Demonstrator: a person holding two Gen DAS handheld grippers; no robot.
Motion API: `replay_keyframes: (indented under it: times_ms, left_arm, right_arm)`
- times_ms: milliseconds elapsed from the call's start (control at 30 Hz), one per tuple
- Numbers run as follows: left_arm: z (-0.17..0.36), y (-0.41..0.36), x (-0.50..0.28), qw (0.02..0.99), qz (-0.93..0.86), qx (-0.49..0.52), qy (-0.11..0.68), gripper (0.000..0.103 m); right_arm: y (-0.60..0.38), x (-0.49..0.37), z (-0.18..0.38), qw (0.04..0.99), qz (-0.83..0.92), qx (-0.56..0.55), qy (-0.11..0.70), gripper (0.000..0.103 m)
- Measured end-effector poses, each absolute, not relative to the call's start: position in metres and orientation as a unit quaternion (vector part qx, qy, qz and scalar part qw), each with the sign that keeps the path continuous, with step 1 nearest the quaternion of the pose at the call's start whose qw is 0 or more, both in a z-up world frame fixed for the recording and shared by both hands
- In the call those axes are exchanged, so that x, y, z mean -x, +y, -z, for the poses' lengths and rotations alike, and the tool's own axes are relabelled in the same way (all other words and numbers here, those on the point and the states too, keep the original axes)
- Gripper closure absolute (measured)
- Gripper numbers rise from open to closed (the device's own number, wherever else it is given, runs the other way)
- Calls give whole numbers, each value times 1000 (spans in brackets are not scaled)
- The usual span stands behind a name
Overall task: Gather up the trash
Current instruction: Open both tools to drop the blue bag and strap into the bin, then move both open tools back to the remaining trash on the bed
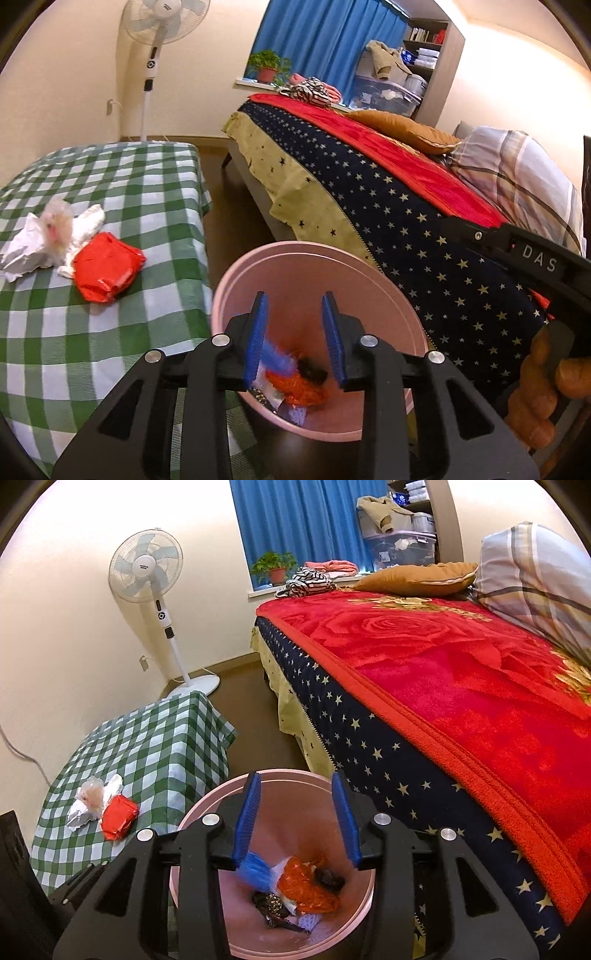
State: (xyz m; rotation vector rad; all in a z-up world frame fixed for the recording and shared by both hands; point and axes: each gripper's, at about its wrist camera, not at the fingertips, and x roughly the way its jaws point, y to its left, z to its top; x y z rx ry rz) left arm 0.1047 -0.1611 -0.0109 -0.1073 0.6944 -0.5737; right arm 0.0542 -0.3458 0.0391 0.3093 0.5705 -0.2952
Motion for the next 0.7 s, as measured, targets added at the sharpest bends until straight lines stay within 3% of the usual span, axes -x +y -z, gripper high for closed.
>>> replay_keyframes:
  times_ms: [567,700]
  left_arm:
    - [-10,-74,-91,930,197,72,302,73]
    - [-11,-52,-92,937,169,80,295,78]
  right_arm:
    - [-303,-52,-45,954,73,-121,263,61]
    - [-286,-60,-46,957,48,-117,261,57]
